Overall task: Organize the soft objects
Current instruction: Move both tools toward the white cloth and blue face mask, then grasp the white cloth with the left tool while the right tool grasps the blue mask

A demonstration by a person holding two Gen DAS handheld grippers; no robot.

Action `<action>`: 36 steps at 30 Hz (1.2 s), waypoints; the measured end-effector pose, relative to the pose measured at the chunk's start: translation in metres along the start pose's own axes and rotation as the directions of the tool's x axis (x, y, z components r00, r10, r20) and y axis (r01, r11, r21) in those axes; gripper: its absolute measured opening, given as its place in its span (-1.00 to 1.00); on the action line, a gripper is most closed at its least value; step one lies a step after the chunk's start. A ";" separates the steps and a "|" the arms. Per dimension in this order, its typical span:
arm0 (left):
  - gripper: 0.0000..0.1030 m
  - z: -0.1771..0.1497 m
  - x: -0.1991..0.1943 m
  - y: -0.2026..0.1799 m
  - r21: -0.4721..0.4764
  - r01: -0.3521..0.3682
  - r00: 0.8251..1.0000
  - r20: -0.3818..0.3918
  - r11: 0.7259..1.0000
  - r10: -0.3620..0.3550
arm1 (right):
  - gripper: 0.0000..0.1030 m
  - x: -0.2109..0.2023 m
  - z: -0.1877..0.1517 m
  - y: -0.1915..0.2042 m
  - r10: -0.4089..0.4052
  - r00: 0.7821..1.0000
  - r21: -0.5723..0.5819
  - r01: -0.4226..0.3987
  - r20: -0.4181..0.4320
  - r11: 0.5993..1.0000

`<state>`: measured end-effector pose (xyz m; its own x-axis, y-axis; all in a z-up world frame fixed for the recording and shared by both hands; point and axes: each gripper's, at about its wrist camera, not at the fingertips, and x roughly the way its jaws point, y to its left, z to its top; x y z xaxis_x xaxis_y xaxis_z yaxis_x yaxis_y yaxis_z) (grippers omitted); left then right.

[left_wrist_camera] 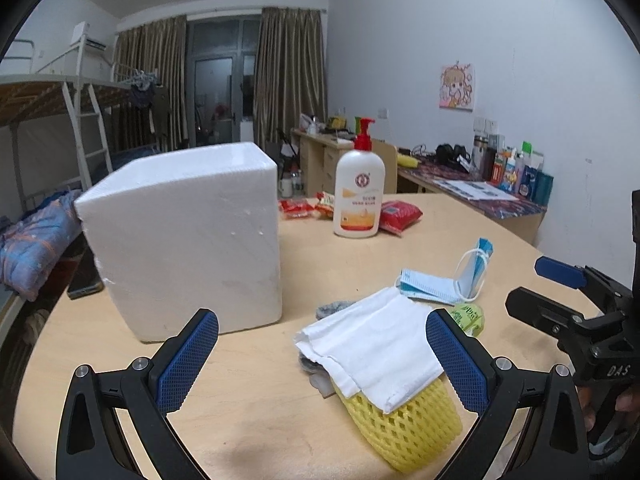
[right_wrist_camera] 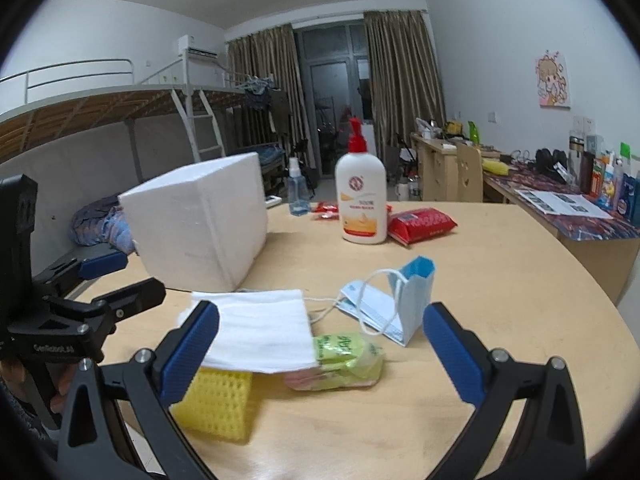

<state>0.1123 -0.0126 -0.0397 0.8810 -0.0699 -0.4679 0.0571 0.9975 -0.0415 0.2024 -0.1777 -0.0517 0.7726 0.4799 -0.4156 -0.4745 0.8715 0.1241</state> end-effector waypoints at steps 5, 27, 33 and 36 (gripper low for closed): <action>1.00 0.001 0.016 -0.006 0.019 0.014 1.000 -0.027 1.000 -0.013 | 1.00 0.009 0.001 -0.011 -0.001 1.000 0.024 0.002 -0.023 1.000; 0.91 0.002 0.089 0.002 -0.040 0.113 0.976 -0.184 0.993 -0.119 | 1.00 0.044 0.007 -0.041 -0.032 0.992 0.070 0.041 -0.123 0.997; 0.62 -0.004 0.103 0.002 -0.052 0.159 0.954 -0.251 0.986 -0.167 | 1.00 0.053 0.008 -0.047 -0.044 0.988 0.071 0.054 -0.147 0.996; 0.51 -0.008 0.105 0.004 -0.059 0.166 0.949 -0.263 0.984 -0.176 | 1.00 0.056 0.009 -0.050 -0.036 0.987 0.078 0.049 -0.158 0.996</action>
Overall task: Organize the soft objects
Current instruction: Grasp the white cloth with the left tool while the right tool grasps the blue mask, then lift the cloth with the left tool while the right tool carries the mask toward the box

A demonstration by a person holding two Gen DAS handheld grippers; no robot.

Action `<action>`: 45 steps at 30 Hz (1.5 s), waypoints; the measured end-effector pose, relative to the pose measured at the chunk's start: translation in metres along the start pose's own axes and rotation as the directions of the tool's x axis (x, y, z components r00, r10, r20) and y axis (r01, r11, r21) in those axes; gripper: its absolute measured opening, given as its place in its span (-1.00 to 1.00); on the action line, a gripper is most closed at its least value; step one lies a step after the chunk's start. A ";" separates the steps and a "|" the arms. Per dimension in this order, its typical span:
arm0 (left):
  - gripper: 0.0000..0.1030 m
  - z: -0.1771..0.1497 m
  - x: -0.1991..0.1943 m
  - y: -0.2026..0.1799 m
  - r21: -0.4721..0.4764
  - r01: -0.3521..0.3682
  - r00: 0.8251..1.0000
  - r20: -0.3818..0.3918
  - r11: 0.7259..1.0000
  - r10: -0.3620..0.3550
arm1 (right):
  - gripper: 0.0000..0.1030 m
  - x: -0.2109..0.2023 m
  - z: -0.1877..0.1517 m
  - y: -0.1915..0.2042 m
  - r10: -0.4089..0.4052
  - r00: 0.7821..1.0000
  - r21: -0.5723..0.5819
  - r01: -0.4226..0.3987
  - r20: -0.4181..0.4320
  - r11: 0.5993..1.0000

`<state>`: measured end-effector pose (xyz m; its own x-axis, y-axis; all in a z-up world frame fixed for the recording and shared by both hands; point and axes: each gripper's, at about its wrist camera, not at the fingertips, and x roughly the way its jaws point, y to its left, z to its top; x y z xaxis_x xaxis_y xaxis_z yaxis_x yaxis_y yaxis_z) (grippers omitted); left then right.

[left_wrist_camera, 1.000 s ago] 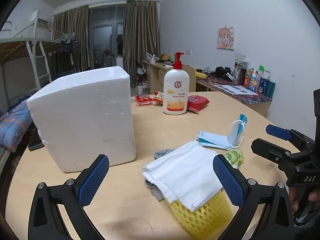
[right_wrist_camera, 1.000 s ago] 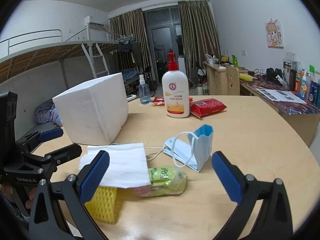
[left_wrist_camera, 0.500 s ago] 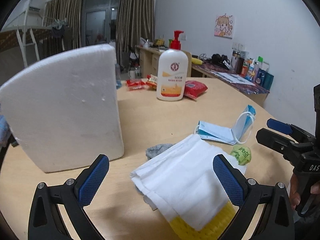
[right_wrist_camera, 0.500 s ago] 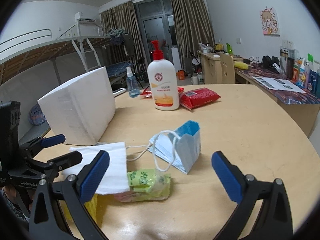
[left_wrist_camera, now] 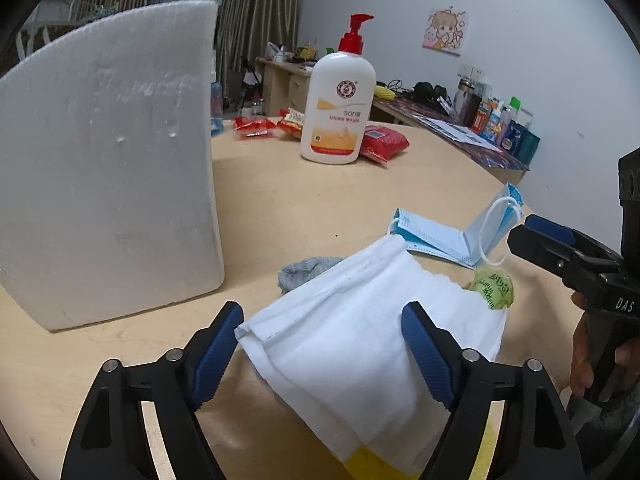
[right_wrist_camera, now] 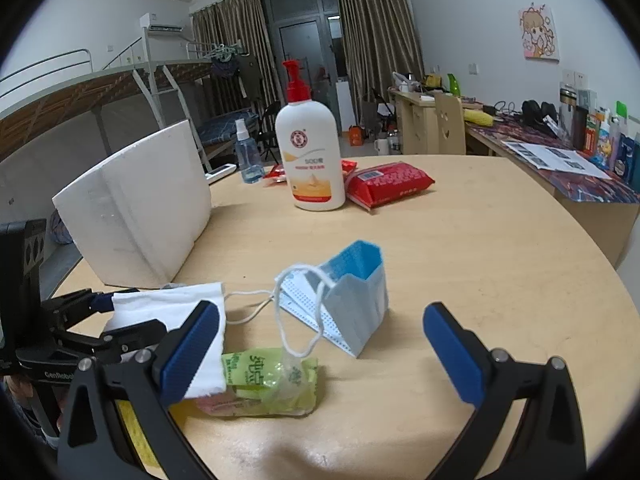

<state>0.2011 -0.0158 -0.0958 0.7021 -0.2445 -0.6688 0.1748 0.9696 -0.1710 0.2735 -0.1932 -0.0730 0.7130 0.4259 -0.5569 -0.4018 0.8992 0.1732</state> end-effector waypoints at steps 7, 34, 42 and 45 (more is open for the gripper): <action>-0.12 -0.004 -0.005 0.010 -0.043 0.026 0.999 0.026 0.999 -0.025 | 1.00 0.005 0.002 0.001 -0.006 1.000 -0.015 0.005 -0.019 1.000; -0.83 -0.007 -0.041 -0.010 0.061 0.122 0.979 0.157 0.991 -0.130 | -0.69 0.024 0.002 -0.016 -0.006 0.997 0.098 0.014 -0.080 0.995; -0.85 0.007 -0.055 -0.016 0.047 0.128 0.972 0.194 0.991 -0.134 | -0.69 0.001 0.012 -0.017 -0.023 1.000 0.107 0.022 0.004 0.994; -0.93 0.017 -0.068 -0.018 0.045 0.119 0.964 0.235 0.992 -0.126 | -0.69 -0.011 0.016 -0.017 -0.027 0.999 0.105 0.023 0.037 0.994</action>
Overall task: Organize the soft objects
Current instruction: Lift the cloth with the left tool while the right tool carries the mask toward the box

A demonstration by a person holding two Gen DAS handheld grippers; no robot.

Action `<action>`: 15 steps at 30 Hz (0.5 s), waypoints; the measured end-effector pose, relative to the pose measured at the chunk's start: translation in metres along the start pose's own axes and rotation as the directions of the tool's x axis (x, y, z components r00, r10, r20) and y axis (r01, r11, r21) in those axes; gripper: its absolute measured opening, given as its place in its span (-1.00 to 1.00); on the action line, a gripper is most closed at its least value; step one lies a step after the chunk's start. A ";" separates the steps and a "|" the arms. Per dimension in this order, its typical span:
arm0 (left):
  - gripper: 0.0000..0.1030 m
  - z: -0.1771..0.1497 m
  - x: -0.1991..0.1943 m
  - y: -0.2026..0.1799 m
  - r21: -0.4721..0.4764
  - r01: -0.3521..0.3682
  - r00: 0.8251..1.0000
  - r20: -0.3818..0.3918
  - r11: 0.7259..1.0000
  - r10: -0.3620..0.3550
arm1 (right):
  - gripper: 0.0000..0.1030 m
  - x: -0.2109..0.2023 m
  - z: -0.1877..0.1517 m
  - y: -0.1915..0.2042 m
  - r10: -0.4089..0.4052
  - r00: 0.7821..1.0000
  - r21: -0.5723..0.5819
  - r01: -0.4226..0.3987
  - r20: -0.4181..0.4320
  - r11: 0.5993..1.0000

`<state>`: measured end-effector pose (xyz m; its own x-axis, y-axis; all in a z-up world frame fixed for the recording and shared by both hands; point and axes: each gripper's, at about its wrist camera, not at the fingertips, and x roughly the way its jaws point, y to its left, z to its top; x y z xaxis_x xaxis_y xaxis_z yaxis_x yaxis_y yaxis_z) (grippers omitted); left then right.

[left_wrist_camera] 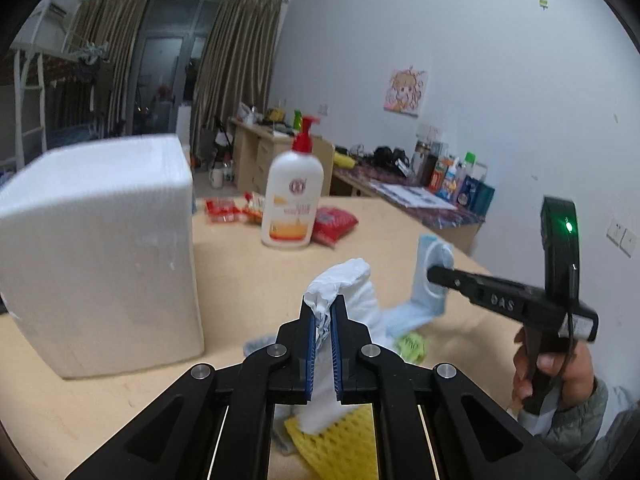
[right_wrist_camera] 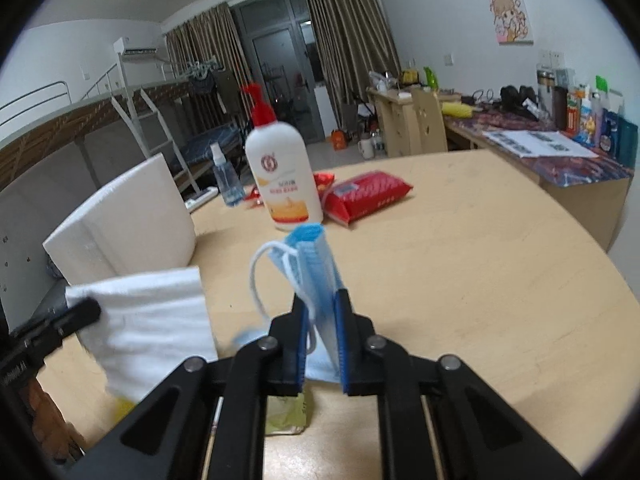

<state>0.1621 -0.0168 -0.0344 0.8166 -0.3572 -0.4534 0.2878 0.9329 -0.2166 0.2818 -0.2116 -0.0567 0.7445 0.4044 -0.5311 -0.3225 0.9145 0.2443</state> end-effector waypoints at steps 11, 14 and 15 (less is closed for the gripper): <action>-0.95 0.012 -0.030 -0.011 0.010 -0.041 0.995 0.092 0.999 0.040 | -0.87 -0.035 0.006 -0.003 -0.008 0.995 0.011 0.007 0.103 1.000; -0.95 0.013 -0.039 -0.012 0.003 -0.052 0.993 0.108 0.999 0.052 | -0.87 -0.045 0.007 -0.001 -0.008 0.992 0.018 0.006 0.124 1.000; -0.95 0.013 -0.041 -0.012 0.000 -0.058 0.992 0.111 0.998 0.058 | -0.87 -0.048 0.007 -0.001 -0.009 0.991 0.018 0.006 0.131 1.000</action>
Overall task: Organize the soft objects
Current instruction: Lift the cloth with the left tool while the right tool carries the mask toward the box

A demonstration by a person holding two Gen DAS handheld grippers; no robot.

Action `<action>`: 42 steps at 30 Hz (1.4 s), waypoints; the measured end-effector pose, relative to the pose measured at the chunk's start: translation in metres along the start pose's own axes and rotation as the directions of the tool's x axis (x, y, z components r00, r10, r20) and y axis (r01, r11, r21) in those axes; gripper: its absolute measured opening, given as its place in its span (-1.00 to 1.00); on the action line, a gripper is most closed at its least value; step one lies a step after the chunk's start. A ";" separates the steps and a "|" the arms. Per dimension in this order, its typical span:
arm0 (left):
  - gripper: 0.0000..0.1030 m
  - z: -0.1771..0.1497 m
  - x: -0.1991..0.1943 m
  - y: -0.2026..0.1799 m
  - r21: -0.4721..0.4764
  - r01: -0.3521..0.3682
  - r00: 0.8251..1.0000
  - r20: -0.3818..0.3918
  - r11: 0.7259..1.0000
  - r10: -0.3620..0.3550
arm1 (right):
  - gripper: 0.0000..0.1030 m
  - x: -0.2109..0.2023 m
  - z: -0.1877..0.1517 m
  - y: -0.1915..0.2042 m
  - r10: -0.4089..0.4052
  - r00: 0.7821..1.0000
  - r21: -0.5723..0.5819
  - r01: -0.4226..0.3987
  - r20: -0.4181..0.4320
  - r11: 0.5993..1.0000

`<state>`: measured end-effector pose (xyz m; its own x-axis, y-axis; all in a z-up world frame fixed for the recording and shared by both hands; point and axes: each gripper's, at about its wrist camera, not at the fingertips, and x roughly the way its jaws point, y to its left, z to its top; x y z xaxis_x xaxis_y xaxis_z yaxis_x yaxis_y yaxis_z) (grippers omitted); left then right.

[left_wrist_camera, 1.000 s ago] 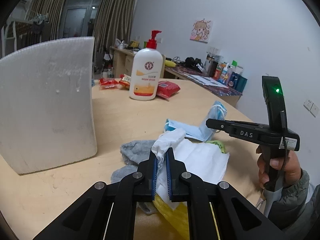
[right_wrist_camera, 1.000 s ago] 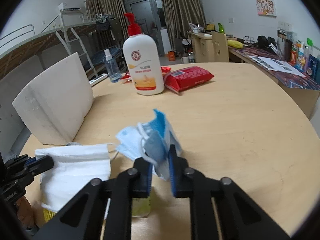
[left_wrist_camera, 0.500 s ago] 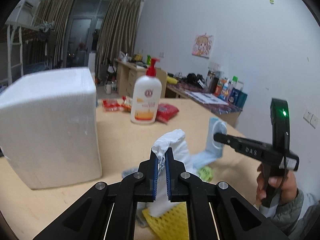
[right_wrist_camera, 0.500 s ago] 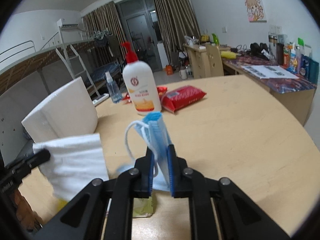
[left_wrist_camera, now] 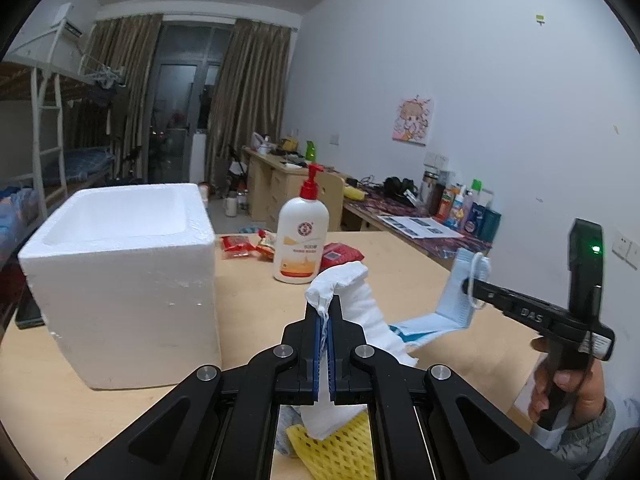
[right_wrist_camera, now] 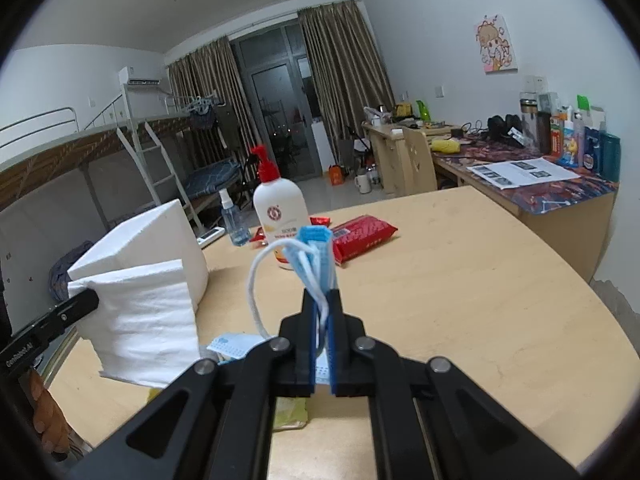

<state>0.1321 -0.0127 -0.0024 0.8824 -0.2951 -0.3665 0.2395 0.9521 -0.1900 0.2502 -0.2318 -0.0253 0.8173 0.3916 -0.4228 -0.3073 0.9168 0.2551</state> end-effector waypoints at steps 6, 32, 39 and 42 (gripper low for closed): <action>-0.95 0.003 -0.017 0.001 0.001 -0.041 0.999 0.033 0.999 0.041 | -0.87 -0.016 0.000 0.001 -0.016 0.999 -0.010 0.016 0.033 1.000; -0.95 -0.002 -0.071 -0.015 0.020 -0.143 0.986 0.093 0.990 0.140 | -0.87 -0.045 -0.008 0.029 0.042 0.997 -0.089 -0.036 0.067 0.995; -0.95 -0.005 -0.087 -0.006 -0.004 -0.254 0.962 0.107 0.967 0.253 | -0.87 -0.037 -0.009 0.050 0.110 0.992 -0.129 -0.102 0.055 0.986; -0.95 -0.006 -0.096 -0.001 -0.015 -0.311 0.944 0.113 0.950 0.310 | -0.87 -0.032 -0.009 0.062 0.149 0.988 -0.147 -0.141 0.045 0.979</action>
<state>0.0449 0.0142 0.0270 0.9529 0.0258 -0.3023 -0.0525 0.9954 -0.0804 0.2009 -0.1864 -0.0035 0.7837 0.5196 -0.3402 -0.4876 0.8541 0.1812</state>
